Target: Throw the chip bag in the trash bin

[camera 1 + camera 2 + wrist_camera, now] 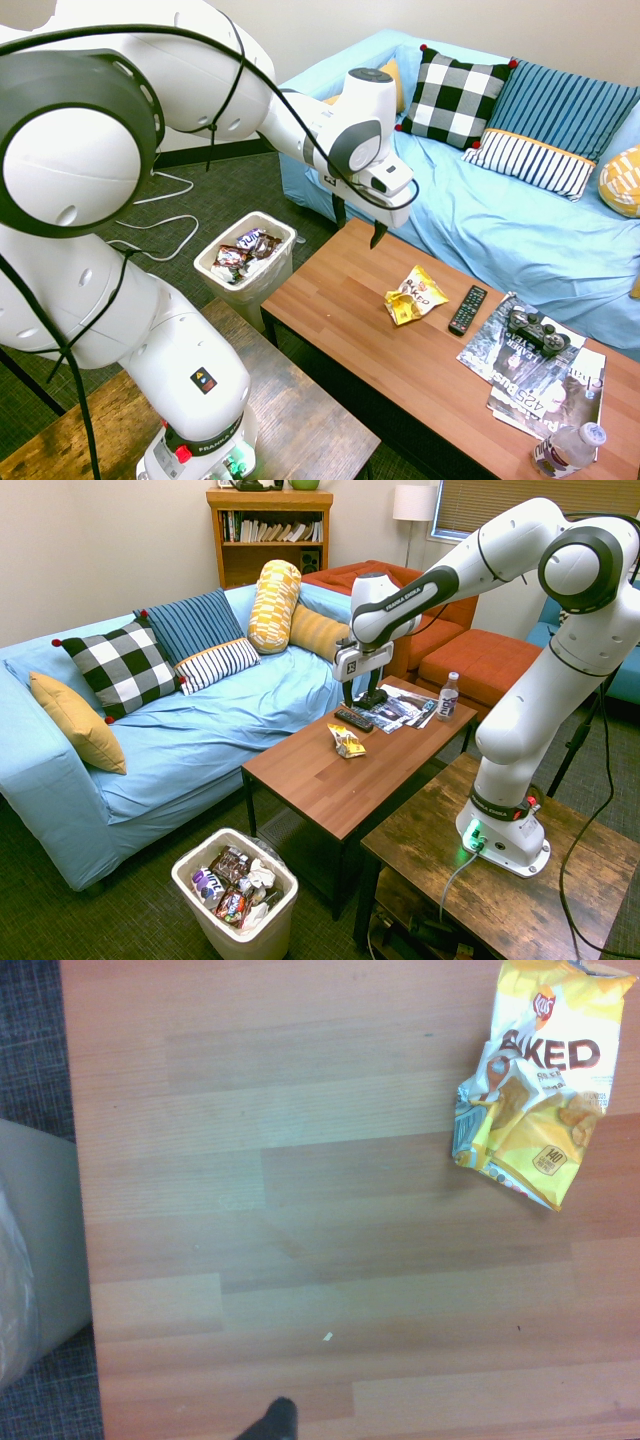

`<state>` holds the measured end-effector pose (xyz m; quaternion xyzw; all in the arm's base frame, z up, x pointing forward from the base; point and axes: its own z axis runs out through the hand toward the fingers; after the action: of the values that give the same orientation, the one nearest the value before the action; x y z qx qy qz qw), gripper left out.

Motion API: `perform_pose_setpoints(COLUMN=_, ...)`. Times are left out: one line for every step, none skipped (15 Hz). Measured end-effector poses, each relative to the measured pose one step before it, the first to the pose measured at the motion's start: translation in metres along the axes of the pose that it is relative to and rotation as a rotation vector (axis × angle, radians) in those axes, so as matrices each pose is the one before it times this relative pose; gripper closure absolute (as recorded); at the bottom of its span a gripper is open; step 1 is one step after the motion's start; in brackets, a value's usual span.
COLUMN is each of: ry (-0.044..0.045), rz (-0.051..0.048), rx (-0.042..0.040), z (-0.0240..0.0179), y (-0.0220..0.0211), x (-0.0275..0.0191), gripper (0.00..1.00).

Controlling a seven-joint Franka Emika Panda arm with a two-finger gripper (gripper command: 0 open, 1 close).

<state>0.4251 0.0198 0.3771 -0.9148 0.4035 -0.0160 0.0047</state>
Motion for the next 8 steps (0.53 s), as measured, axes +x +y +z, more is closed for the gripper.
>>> perform_pose_setpoints(ry=0.00005, rz=0.00212, rx=0.00446, z=-0.00052, y=-0.00106, x=0.00067, gripper=0.0)
perform_pose_setpoints(ry=0.00085, rz=0.00299, rx=0.00531, z=0.00096, y=-0.00093, x=0.00072, gripper=0.0)
perform_pose_setpoints(ry=0.00255, rz=0.01202, rx=-0.00455, z=0.00374, y=-0.00082, x=0.0018, gripper=0.0)
perform_pose_setpoints(ry=0.00928, rz=0.0278, rx=-0.00559, z=0.00625, y=-0.00121, x=0.00503, gripper=0.0)
perform_pose_setpoints(ry=0.00924, rz=0.03477, rx=-0.00927, z=0.00856, y=-0.00206, x=0.00854, gripper=0.0)
perform_pose_setpoints(ry=0.00953, rz=0.03686, rx=-0.0131, z=0.01117, y=-0.00359, x=0.011, gripper=0.0)
perform_pose_setpoints(ry=0.00422, rz=0.03161, rx=-0.01304, z=0.01386, y=-0.00658, x=0.01189, gripper=0.0)
perform_pose_setpoints(ry=0.00111, rz=0.02346, rx=-0.02373, z=0.01517, y=-0.00736, x=0.01098, gripper=0.0)
